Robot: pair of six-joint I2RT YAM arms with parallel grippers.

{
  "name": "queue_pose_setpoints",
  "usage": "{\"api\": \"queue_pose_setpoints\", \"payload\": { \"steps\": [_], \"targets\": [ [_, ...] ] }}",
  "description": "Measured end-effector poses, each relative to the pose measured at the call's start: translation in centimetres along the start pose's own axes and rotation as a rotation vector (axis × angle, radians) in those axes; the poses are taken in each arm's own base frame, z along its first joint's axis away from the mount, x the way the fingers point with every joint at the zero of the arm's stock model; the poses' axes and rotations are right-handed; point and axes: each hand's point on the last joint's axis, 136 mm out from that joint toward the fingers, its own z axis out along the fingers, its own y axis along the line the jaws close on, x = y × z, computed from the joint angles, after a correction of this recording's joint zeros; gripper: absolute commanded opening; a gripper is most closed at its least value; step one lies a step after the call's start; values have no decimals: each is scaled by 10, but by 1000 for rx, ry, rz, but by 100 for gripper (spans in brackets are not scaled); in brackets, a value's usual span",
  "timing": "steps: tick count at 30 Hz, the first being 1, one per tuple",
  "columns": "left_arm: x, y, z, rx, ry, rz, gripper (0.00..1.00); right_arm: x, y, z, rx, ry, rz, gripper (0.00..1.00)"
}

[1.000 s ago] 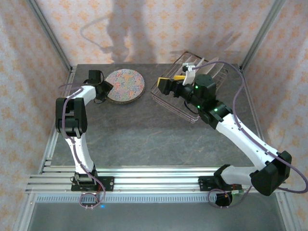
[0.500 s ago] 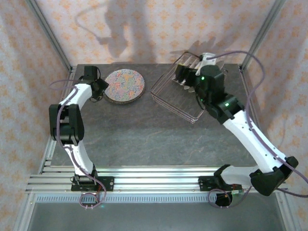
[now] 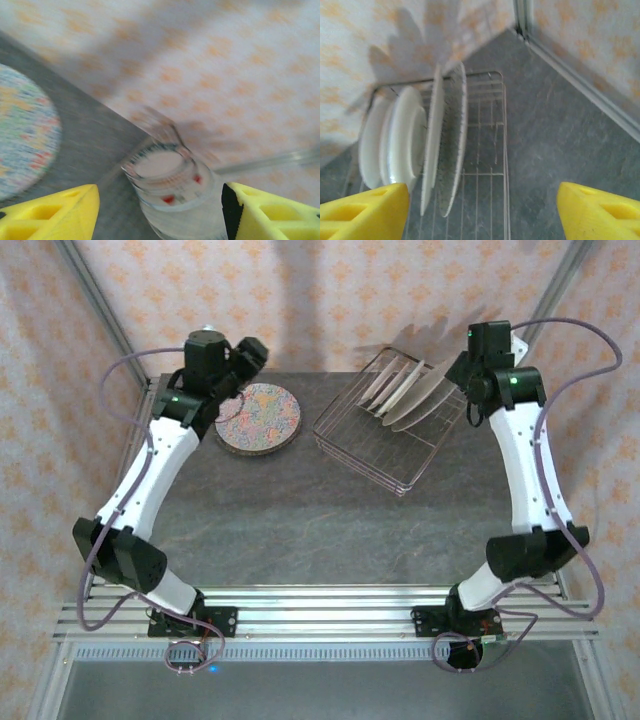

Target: Unload the plates from the dish rack

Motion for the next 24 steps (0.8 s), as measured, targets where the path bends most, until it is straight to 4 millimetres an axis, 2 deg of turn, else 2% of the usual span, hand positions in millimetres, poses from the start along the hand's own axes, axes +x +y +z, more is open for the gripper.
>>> {"api": "queue_pose_setpoints", "payload": {
  "steps": [4, 7, 10, 15, 24],
  "targets": [
    [68, -67, -22, 190, 102, 129, 73, 9, -6, 36, 11, 118, 39, 67],
    [114, -98, -47, 316, 155, 211, 77, 12, -1, 54, -6, 170, 55, 62],
    [142, -114, -68, 402, 170, 269, 79, 14, 4, 68, -28, 211, 72, 55],
    [157, -129, -81, 462, 150, 343, 81, 14, 11, 89, -57, 248, 80, 49],
    [165, -135, -86, 482, 138, 415, 82, 25, 28, 121, -118, 318, 65, 37]
  ]
}}
